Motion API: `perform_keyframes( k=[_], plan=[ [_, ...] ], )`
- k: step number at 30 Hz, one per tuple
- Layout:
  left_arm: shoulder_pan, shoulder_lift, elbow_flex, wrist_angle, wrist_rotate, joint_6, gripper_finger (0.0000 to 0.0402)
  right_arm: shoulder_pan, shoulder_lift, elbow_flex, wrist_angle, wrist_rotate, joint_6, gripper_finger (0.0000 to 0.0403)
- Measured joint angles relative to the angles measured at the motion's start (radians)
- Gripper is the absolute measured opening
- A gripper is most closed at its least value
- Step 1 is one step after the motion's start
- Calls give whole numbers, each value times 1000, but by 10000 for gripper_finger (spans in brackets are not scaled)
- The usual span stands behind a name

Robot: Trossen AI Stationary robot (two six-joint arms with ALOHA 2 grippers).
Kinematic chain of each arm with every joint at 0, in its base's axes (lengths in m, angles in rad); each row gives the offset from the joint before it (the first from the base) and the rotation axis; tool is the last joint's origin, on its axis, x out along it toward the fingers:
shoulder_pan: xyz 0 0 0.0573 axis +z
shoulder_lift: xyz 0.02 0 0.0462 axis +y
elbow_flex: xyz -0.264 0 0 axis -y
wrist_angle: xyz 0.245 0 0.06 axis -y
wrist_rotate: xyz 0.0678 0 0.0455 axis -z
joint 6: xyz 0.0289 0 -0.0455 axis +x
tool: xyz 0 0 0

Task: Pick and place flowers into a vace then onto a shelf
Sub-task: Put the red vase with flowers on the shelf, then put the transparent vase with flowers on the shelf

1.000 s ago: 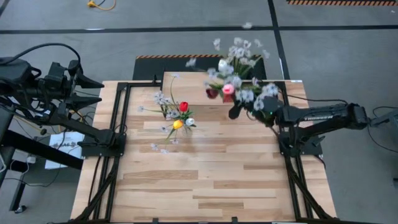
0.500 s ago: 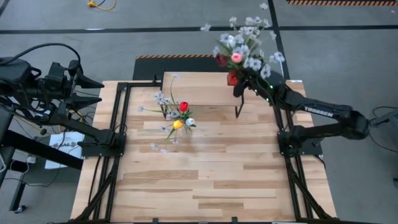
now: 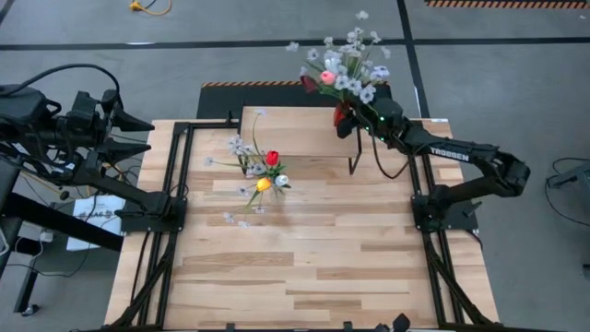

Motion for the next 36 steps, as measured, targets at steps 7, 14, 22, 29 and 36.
perform_keyframes(
  k=[7,14,22,29,36],
  plan=[
    [0,0,0,-10,0,-6,219,0,37,0,11,0,2,119],
    [0,0,0,-13,1,-6,219,4,46,0,15,3,8,120],
    [0,0,0,-18,1,-6,219,24,44,1,-3,1,-13,166],
    [0,0,0,-19,1,-6,219,36,42,0,-19,3,-20,202],
    [0,0,0,-19,1,-6,219,35,-19,-1,-96,19,-38,217]
  ],
)
